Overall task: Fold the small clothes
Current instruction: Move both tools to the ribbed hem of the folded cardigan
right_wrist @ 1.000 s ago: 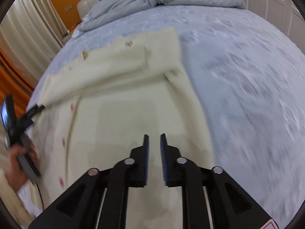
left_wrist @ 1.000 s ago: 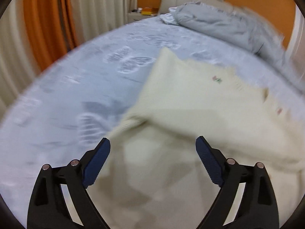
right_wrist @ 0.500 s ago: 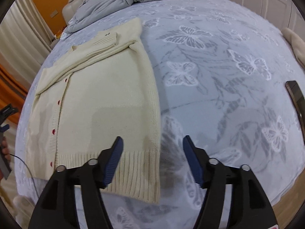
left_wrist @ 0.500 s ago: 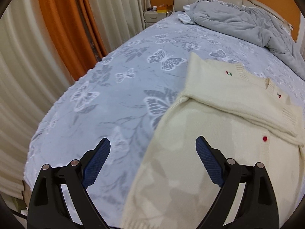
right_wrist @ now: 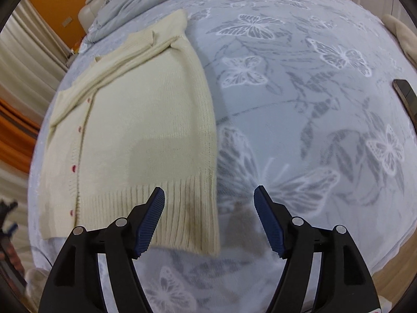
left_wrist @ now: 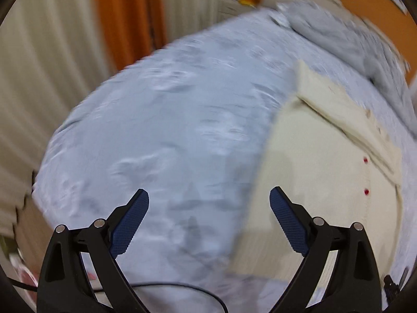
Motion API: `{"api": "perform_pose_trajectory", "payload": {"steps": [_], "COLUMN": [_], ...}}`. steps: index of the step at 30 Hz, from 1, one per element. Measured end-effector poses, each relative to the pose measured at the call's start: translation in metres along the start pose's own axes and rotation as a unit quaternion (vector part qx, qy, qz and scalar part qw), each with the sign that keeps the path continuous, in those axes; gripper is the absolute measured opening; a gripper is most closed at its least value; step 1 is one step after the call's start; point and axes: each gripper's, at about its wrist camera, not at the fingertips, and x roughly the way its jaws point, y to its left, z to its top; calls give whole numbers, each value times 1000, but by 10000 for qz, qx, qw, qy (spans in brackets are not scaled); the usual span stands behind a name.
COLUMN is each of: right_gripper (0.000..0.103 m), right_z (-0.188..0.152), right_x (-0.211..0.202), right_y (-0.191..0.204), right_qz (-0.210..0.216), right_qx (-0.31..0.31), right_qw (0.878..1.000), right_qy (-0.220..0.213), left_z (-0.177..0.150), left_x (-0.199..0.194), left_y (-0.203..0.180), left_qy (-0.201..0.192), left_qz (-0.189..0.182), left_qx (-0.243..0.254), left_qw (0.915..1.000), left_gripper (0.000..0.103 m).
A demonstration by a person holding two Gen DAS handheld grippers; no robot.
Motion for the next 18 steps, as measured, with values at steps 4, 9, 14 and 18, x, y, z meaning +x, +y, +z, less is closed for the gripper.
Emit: {"api": "perform_pose_trajectory", "payload": {"steps": [4,9,14,18], "right_gripper": [74,75,76,67], "right_z": [0,-5,-12,-12], "right_x": [-6,8,13,16], "right_y": [-15,-17,2,11], "right_qz": [347,429,229,499], "right_qx": [374,748,291,73], "right_qw": [9987,9958,9988,9981], "right_qy": [3,297,326,341], "left_z": [-4,-25,-58,-69], "left_x": [-21,11,51,62], "left_y": [50,34,-17,-32], "left_qy": [-308,526,990,923], "left_qz": [227,-953,-1453,-1585], "left_qx": [-159,-202,34,95], "left_qw": [9991,9939,9844,9830], "left_gripper": [95,96,96,95]}}
